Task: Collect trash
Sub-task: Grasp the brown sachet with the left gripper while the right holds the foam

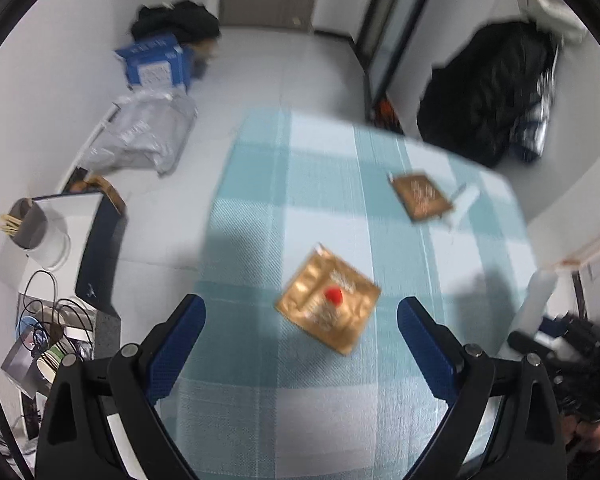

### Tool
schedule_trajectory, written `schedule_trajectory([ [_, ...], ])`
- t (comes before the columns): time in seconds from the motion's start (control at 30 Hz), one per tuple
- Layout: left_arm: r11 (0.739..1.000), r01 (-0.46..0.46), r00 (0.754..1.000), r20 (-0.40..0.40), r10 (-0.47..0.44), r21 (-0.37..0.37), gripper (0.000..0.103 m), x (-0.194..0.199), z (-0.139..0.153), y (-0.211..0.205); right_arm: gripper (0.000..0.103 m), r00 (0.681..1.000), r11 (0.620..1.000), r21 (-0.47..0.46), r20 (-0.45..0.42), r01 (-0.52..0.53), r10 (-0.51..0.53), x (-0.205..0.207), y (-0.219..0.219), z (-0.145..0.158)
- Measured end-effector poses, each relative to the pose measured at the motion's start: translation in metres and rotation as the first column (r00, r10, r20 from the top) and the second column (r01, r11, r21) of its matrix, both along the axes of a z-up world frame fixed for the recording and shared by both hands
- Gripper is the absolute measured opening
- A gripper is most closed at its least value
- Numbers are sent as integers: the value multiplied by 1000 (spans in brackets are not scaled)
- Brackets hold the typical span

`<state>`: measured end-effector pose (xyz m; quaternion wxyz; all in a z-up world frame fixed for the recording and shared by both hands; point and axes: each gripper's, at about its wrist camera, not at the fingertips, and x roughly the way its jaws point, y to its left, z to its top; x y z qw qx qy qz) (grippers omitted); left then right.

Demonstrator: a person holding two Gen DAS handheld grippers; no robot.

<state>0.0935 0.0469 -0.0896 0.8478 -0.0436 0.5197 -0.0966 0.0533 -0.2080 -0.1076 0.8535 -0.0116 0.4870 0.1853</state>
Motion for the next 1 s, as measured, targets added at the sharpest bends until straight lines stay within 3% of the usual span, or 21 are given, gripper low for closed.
schedule_trajectory([
  [0.07,999,37,999,-32,-37,-5,95,3,-6,-6,41,1000,1000,2,-3,4,-4,-2,-7,-1],
  [0.27,986,116,990,-94,-105,121,95,16,-19,-25,41,1000,999,30,0,18,-18,-5,-21,2],
  [0.4,978,151,981,-140,-131,147,95,22,-27,-25,41,1000,998,55,13,21,-22,-7,-26,6],
  [0.57,927,299,950,-162,-266,228,95,17,-35,-44,41,1000,997,69,18,22,-23,-9,-31,7],
  [0.77,902,367,924,-204,-324,226,93,19,-33,-44,41,999,996,82,10,32,-33,-10,-36,6],
  [0.83,899,376,920,-210,-332,224,87,19,-31,-45,41,999,996,82,15,33,-34,-10,-37,7],
  [0.93,895,391,914,-202,-351,215,63,17,-26,-45,41,999,995,88,19,39,-41,-10,-39,8],
  [1.0,900,389,914,-204,-350,199,60,15,-25,-46,41,999,994,102,17,48,-50,-10,-40,9],
])
